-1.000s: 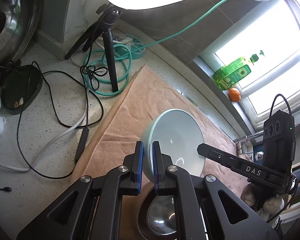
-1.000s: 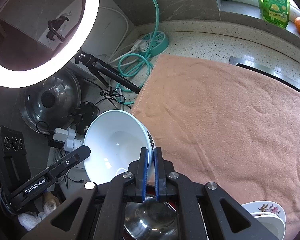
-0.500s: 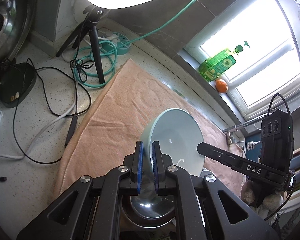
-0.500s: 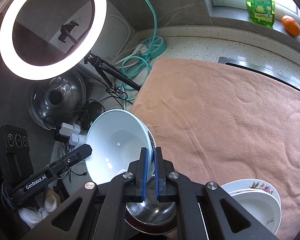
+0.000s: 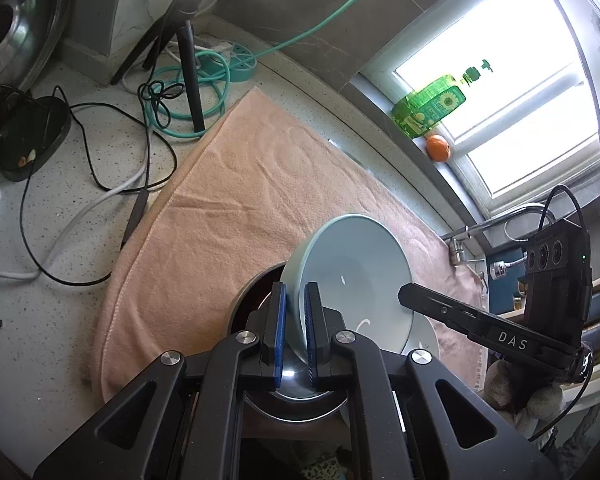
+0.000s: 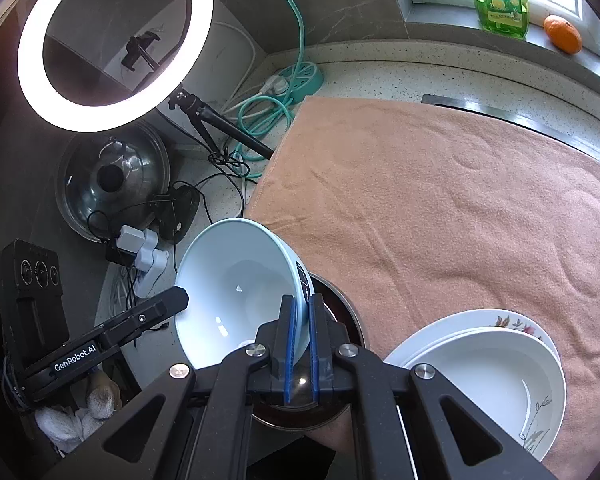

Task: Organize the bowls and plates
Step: 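Lift the white bowl with the right tool over the nested steel bowls, then lower the white bowl into the nested steel bowls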

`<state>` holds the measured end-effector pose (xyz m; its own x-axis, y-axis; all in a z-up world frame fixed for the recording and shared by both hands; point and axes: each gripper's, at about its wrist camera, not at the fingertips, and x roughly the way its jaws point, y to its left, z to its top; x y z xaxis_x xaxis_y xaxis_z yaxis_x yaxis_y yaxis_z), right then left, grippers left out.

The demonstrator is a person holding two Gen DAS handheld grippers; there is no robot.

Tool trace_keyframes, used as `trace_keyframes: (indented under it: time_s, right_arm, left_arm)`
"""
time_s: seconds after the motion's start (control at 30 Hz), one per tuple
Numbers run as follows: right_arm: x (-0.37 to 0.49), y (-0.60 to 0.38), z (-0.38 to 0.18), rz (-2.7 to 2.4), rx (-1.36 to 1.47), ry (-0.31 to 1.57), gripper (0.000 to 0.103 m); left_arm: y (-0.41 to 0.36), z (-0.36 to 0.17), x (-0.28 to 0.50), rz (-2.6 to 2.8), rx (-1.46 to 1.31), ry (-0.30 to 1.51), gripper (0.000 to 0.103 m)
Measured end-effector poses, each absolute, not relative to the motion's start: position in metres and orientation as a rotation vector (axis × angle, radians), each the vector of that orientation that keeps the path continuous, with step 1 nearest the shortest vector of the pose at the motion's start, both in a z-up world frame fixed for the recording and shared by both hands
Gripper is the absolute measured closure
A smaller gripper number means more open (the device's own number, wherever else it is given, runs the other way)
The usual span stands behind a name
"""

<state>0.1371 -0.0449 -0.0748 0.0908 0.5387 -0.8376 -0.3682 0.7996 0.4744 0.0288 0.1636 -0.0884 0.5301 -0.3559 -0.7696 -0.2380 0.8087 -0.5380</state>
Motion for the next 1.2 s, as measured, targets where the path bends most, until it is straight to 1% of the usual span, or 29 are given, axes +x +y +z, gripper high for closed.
trace_keyframes:
  time_s: [0.67, 1.2]
  right_arm:
    - [0.115, -0.053, -0.107, 0.644, 0.145, 1.389, 0.097]
    - [0.113, -0.049, -0.116, 0.640, 0.138, 1.407, 0.096]
  left_arm:
    - [0.153, -0.115, 0.017, -0.079, -0.648, 1.105, 0.096]
    - [0.153, -0.128, 0.020, -0.069, -0.636, 1.134, 0.096]
